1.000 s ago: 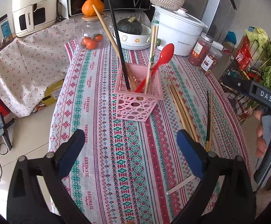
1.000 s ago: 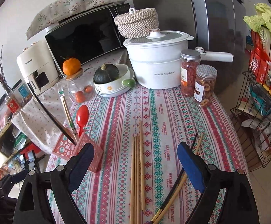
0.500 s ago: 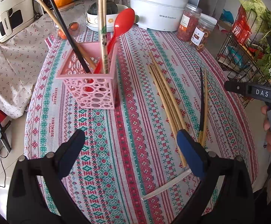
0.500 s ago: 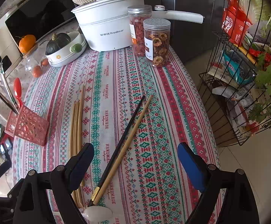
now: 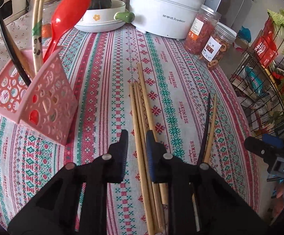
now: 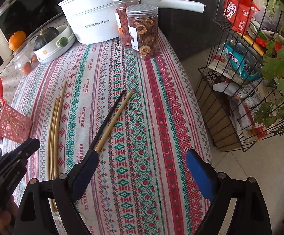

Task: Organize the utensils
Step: 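Move the left tool to the loose wooden chopsticks and grasp one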

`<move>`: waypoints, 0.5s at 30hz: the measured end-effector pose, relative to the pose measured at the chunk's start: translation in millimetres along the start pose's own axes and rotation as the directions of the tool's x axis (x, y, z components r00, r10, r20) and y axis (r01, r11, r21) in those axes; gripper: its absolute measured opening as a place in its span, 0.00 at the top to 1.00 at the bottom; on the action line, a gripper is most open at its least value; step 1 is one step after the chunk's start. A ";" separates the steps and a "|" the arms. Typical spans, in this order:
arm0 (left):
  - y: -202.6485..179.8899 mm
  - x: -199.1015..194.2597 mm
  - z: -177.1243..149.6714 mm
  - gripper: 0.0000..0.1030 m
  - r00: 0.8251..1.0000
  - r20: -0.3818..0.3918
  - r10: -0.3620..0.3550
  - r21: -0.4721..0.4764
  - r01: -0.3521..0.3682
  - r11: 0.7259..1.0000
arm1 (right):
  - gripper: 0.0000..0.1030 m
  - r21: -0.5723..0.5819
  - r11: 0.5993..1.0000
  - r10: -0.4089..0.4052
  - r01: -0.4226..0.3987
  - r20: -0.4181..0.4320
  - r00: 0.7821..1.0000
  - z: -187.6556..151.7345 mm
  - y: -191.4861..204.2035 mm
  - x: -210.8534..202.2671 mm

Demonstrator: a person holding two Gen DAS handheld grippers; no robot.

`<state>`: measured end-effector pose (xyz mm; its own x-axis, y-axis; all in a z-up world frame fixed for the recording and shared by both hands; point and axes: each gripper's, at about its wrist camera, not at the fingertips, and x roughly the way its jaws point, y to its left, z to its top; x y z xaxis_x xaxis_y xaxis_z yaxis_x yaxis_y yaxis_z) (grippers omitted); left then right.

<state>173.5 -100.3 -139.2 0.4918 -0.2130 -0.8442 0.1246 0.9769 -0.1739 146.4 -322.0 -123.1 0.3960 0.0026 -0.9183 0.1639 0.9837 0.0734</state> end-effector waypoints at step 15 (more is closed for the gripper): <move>2.9 34.4 13.3 0.89 0.997 -0.053 0.060 -0.068 -0.064 0.996 | 0.11 0.049 0.998 0.037 -0.037 -0.011 0.999 2.4 -15.9 3.5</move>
<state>202.3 -105.0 -162.0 0.4524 -0.1522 -0.8787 0.0335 0.9875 -0.1538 147.4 -338.1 -126.6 0.3921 0.0410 -0.9190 0.1938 0.9729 0.1261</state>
